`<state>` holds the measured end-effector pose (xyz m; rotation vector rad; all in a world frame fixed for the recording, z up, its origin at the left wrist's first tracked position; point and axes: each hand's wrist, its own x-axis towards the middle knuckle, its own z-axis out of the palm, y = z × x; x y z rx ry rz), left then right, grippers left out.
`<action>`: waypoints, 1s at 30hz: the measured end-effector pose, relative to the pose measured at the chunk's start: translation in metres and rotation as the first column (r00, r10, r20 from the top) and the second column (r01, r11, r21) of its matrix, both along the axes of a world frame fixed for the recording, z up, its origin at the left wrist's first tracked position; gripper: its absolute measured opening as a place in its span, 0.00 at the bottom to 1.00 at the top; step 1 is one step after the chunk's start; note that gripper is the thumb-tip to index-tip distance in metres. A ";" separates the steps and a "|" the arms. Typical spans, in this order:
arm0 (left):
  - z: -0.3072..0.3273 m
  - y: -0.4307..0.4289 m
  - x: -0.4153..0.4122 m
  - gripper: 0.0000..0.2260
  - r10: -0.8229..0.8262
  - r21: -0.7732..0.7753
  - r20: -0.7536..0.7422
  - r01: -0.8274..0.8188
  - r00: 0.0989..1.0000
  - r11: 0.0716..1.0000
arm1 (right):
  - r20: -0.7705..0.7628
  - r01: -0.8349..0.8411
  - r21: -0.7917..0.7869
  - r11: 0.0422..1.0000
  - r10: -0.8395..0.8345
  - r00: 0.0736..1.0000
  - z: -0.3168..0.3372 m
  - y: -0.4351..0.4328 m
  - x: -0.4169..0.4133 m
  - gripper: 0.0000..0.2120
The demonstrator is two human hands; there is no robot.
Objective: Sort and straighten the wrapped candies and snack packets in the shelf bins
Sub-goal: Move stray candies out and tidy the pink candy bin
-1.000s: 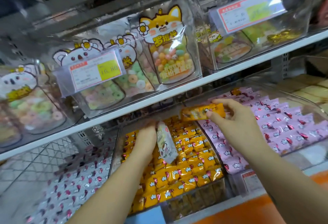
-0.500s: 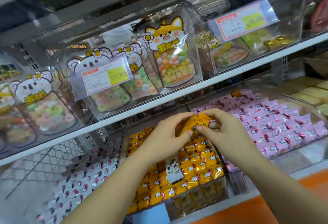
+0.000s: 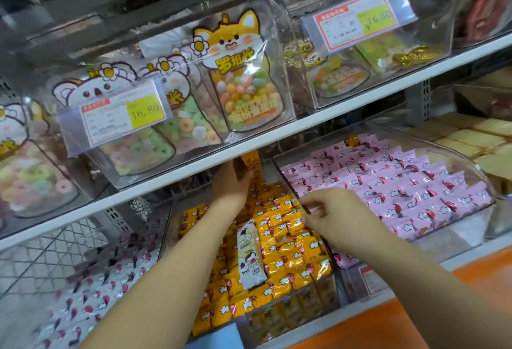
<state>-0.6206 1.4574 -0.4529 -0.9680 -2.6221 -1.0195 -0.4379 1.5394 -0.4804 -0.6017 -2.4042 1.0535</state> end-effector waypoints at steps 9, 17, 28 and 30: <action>-0.027 0.032 -0.023 0.21 -0.064 -0.025 0.068 0.065 0.996 0.998 | -0.027 -0.020 -0.066 0.998 0.018 0.999 -0.002 0.005 0.000 0.16; -0.038 0.044 -0.043 0.17 -0.148 -0.178 0.119 0.168 0.982 0.970 | -0.011 -0.018 -0.061 0.998 0.017 1.000 0.001 0.006 -0.003 0.16; -0.035 0.021 -0.046 0.18 -0.313 -0.356 -0.346 0.184 0.885 0.916 | -0.016 -0.025 -0.059 0.998 0.025 1.000 -0.001 0.008 -0.005 0.15; -0.039 0.020 -0.050 0.20 -0.322 -0.446 -0.356 0.143 0.877 0.883 | -0.020 -0.013 -0.044 0.999 0.012 1.000 -0.002 0.007 -0.006 0.15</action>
